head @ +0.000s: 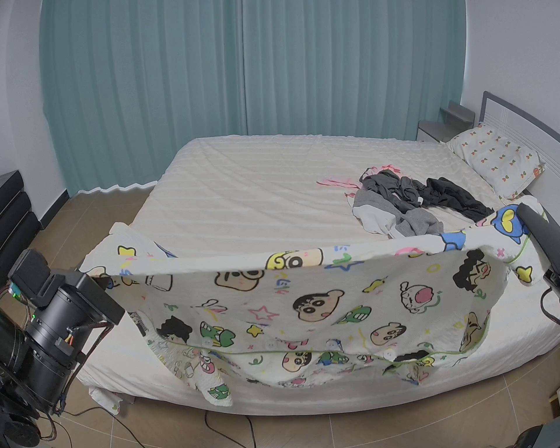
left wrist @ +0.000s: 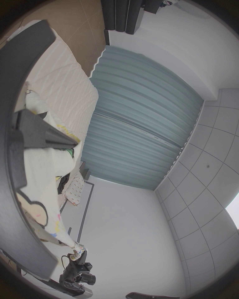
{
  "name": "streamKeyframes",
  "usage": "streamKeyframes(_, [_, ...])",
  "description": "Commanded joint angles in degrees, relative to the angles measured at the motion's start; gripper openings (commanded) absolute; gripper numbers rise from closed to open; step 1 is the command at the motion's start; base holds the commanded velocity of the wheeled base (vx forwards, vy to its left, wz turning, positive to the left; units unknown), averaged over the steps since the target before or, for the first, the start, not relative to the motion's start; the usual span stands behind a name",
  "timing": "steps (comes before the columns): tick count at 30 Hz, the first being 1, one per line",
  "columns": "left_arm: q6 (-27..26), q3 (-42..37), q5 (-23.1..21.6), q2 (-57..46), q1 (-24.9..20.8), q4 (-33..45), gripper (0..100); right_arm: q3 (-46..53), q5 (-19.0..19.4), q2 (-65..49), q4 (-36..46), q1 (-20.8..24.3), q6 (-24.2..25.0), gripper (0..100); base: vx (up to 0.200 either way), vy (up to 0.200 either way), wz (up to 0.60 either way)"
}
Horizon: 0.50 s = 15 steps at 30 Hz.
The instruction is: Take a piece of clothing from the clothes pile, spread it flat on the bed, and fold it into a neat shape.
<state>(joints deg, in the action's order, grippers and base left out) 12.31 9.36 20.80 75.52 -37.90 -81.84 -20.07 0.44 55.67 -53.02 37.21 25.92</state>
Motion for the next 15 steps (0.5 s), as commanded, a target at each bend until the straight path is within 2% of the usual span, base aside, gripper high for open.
streamKeyframes(1, [0.0, -0.3, 0.1, -0.9, -0.3, -0.1, 0, -1.3, 0.1, -2.9, 1.3, 0.4, 0.0, 0, 0.0, 0.0, 0.0])
streamKeyframes(9, [-1.3, -0.2, 0.3, -2.2, -0.3, -0.1, 0, -3.6, -0.1, -4.1, 2.7, 0.1, 0.0, 0, 0.0, 0.0, 0.0])
streamKeyframes(15, [-2.8, -1.6, -0.1, -3.8, -0.3, 0.0, 0, -5.2, -0.1, -5.0, 10.7, 0.0, 0.1, 0, 0.0, 0.0, 0.0])
